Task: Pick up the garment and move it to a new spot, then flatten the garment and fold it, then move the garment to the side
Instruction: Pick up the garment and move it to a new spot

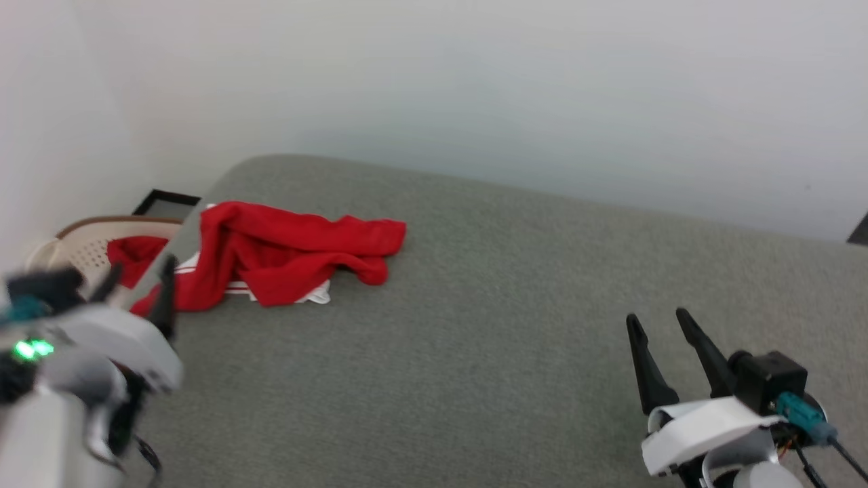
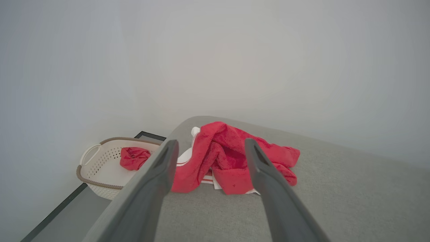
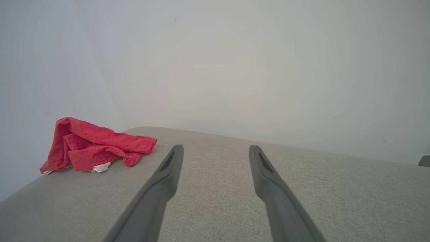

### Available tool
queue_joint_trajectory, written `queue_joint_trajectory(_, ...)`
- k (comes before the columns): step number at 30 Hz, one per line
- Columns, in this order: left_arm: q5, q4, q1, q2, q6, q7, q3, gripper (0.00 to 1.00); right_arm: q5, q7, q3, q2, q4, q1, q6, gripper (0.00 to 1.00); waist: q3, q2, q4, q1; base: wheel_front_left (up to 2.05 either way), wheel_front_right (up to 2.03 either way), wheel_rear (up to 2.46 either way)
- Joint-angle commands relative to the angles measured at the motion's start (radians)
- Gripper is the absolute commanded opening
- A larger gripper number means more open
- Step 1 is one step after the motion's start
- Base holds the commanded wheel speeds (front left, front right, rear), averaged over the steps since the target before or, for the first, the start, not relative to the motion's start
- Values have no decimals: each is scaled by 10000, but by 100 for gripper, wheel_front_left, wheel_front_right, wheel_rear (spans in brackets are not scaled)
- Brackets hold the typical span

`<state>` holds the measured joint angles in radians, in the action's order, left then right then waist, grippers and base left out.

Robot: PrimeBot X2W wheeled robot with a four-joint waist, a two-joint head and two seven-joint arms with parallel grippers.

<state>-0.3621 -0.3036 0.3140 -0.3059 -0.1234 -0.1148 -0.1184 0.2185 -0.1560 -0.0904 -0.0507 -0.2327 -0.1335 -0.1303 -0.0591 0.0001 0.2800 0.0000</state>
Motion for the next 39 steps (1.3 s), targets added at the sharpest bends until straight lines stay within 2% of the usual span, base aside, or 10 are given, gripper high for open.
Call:
queue_joint_trajectory(1, -214, -97, 379, -198, -55, -299, -59, 100, -91, 57, -20, 2, 113, -197, -8, 100, 847, -1, -732, 0, 0, 0, 0)
queue_joint_trajectory(7, -1445, -900, 2080, -1375, -80, -2066, -140, 100, -232, 277, -56, 0, 628, -732, -8, 100, 2244, -1, -1579, 0, 0, 0, 0)
queue_joint_trajectory(13, -2299, -1601, 3278, -2294, -84, -3679, 333, 100, -242, 299, -126, 2, 1014, -1237, -8, 100, 3469, -1, -2196, 0, 0, 0, 0)
queue_joint_trajectory(21, -2593, -2672, 4303, -3202, -80, -5298, 843, 100, -149, 235, -243, 4, 1316, -1735, -6, 100, 4579, -1, -2649, 0, 0, 0, 0)
queue_joint_trajectory(25, -2470, -3384, 4631, -3329, -11, -5819, 1105, 100, -103, 259, -269, 4, 1408, -1916, -6, 100, 4896, -1, -2743, 0, 0, 0, 0)
queue_joint_trajectory(34, -2592, -4884, 5043, -2865, 123, -6616, 1510, 100, 27, 386, -347, 4, 1519, -2097, -8, 100, 5026, -1, -2824, 0, 0, 0, 0)
queue_joint_trajectory(35, -2628, -5032, 5068, -2817, 131, -6710, 1543, 95, 42, 382, -351, 4, 1529, -2102, -8, 100, 5017, -1, -2829, 0, 0, 0, 0)
queue_joint_trajectory(37, -2625, -5187, 5161, -2794, 122, -6629, 1587, 14, 81, 407, -359, 4, 1534, -2067, -8, 100, 4986, -1, -2828, 0, 0, 0, 0)
queue_joint_trajectory(38, -2640, -5219, 5234, -2787, 113, -6538, 1568, 0, 90, 415, -372, 4, 1537, -2062, -8, 100, 4956, -1, -2827, 0, 0, 0, 0)
queue_joint_trajectory(39, -2651, -5226, 5292, -2796, 98, -6449, 1571, 0, 90, 421, -386, 5, 1534, -2055, -8, 100, 4915, -1, -2832, 0, 0, 0, 0)
